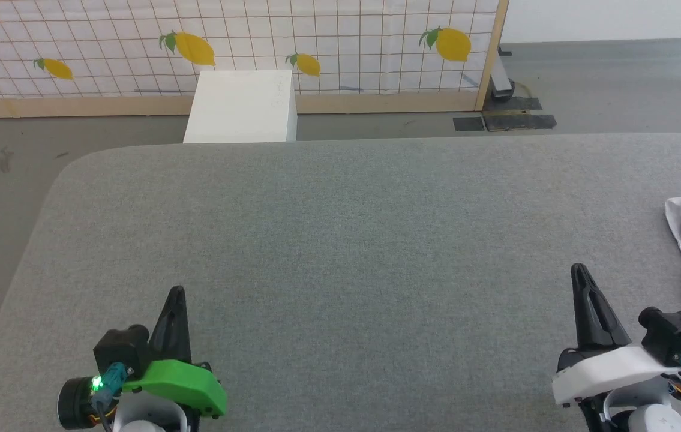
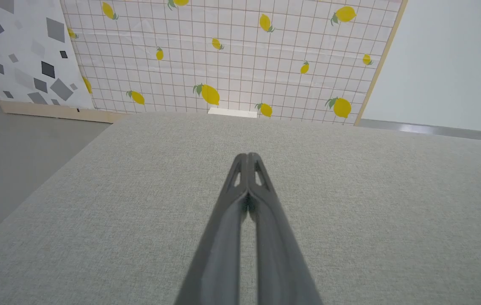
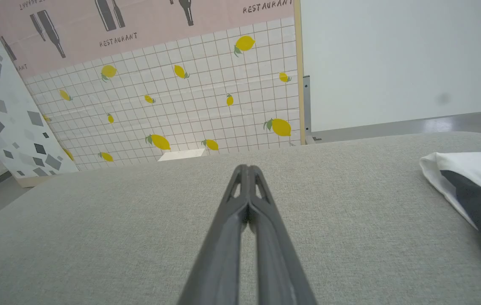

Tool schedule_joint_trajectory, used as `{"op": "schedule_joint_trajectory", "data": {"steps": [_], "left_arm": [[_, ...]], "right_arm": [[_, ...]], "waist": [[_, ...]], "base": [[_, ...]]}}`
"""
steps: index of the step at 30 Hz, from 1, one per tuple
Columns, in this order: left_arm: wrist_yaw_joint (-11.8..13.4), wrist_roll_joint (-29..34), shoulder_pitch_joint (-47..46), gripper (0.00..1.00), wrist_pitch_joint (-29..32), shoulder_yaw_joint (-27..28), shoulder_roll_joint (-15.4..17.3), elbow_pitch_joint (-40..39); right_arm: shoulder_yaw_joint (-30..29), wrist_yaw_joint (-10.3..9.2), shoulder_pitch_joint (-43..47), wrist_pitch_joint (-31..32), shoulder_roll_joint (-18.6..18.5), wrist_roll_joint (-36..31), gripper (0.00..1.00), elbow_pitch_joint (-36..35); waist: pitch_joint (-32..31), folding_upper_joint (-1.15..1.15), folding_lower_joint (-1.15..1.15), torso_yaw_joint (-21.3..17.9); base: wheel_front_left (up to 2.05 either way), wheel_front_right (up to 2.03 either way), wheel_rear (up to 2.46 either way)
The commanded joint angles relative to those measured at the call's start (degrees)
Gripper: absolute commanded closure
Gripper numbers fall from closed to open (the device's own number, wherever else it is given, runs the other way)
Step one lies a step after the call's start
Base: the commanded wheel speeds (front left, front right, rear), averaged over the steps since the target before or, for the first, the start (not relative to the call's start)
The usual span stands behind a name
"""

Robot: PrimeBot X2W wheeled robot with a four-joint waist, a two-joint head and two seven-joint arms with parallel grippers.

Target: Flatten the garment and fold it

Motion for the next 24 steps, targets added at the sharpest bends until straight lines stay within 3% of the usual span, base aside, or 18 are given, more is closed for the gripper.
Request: {"op": "schedule_joint_trajectory", "data": {"steps": [1, 24], "left_arm": [[-0.1, 0.9, 0.4, 1.00, 0.3, 0.2, -0.4, -0.4], [-0.2, 3.3, 0.8, 1.00, 3.0, 0.7, -0.8, -2.9]], "right_arm": [[0.2, -0.02, 0.4, 0.4, 0.0, -0.6, 1.00, -0.5], [0.9, -0.03, 0.8, 3.1, 0.0, -3.2, 1.00, -2.9]], "waist": [[0.0, 0.00, 0.00, 0.0], [-0.1, 0.00, 0.00, 0.1]], "base": [[0.00, 0.00, 0.00], [0.00, 0.00, 0.00]]}}
